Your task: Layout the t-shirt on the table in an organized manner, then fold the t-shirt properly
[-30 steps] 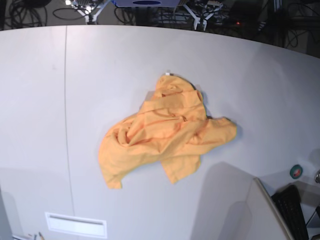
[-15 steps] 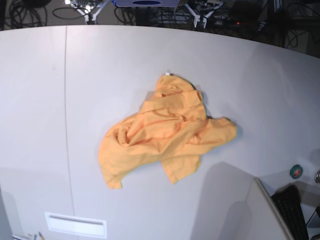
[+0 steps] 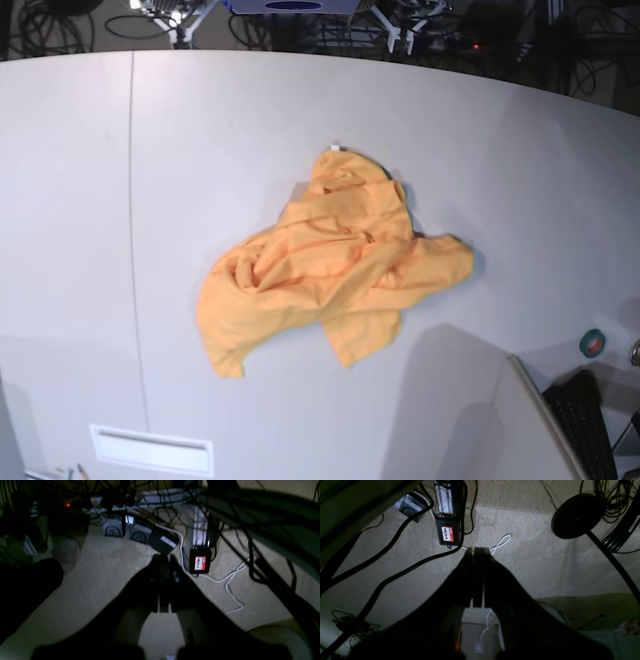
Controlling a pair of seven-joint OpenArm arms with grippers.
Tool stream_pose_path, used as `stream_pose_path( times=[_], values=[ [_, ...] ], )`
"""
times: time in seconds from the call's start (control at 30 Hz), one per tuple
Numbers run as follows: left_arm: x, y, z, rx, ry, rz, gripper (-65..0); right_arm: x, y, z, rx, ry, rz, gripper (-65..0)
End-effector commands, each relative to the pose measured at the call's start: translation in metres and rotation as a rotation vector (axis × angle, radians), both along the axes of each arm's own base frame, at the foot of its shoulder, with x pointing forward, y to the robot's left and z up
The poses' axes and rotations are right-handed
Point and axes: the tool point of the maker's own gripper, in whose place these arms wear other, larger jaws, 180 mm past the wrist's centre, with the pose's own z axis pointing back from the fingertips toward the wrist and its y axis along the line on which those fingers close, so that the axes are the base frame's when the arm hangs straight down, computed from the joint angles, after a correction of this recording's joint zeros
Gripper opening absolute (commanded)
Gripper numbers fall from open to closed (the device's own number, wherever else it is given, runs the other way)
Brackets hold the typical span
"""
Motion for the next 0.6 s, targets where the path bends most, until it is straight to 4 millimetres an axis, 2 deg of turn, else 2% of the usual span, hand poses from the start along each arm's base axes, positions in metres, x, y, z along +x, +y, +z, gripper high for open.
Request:
stream_pose_path(
  times=[0.0, 0.13, 0.43, 0.53, 0.57],
  values=[
    [-0.006, 0.003, 0.000, 0.009, 0.006, 0.001, -65.0, 0.003, -0.004, 0.000, -0.012, -0.022, 0.005, -65.0],
    [-0.008, 0.003, 0.001, 0.007, 0.009, -0.002, -65.0, 0.015, -0.003, 0.000, -0.007, -0.101, 0.005, -65.0],
    [-0.012, 0.002, 0.000, 0.007, 0.020, -0.015, -65.0, 0.005, -0.003, 0.000, -0.007, -0.086, 0.005, -65.0],
    [-0.011, 0.012, 0.001, 0.022, 0.016, -0.019, -65.0, -0.011, -0.004, 0.002, -0.010, -0.046, 0.004, -65.0],
    [-0.018, 0.015, 0.001, 0.026, 0.025, -0.020, -65.0, -0.015, -0.004, 0.003, -0.010, -0.052, 0.005, -65.0]
  ],
)
